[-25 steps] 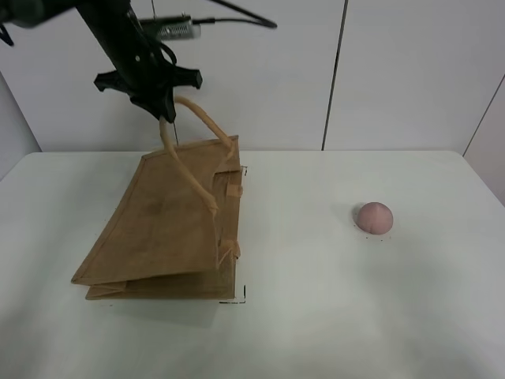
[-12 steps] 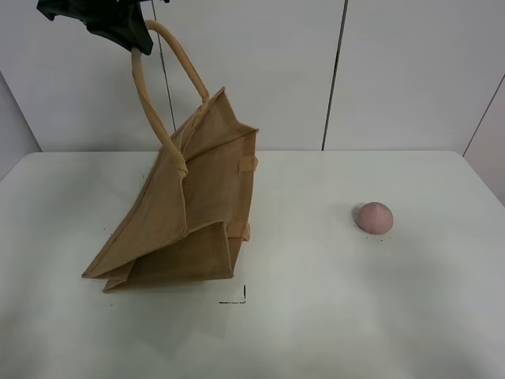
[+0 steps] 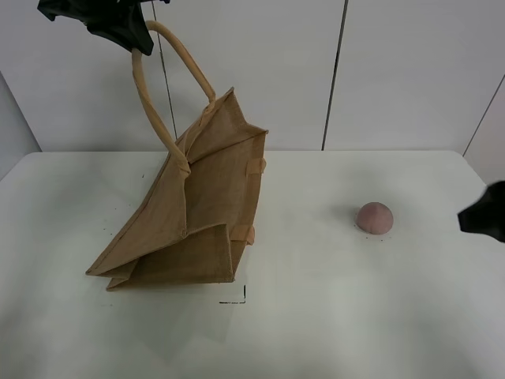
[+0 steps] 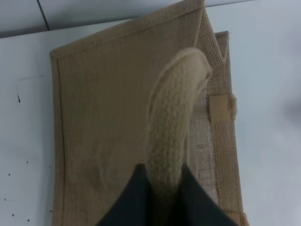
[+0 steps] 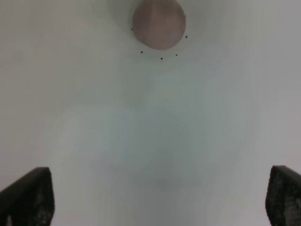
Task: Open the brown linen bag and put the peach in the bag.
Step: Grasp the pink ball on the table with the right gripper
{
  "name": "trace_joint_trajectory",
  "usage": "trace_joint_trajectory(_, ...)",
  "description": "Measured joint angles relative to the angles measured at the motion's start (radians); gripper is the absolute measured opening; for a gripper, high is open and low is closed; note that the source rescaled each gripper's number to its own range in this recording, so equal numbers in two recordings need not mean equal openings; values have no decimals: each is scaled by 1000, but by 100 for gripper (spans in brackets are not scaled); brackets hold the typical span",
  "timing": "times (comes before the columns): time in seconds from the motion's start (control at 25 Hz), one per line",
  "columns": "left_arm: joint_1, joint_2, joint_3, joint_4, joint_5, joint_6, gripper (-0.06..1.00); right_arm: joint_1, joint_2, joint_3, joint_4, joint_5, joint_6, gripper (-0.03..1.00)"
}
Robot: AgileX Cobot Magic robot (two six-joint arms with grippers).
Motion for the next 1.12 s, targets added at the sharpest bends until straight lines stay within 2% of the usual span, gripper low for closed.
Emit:
trace_joint_trajectory(0.28, 0, 0, 0, 0, 0, 0, 0, 0, 592, -339, -3, -25, 0, 100)
trace_joint_trajectory(0.48, 0, 0, 0, 0, 0, 0, 0, 21, 855, -531, 13, 10, 0, 100)
trace_joint_trajectory(0.6, 0, 0, 0, 0, 0, 0, 0, 39, 944, -572, 21, -4, 11, 100)
trace_joint_trajectory(1.0, 0, 0, 0, 0, 0, 0, 0, 41, 1111, -580, 21, -161, 34, 100)
trace_joint_trajectory(1.12, 0, 0, 0, 0, 0, 0, 0, 41, 1136, -580, 21, -180, 50, 100)
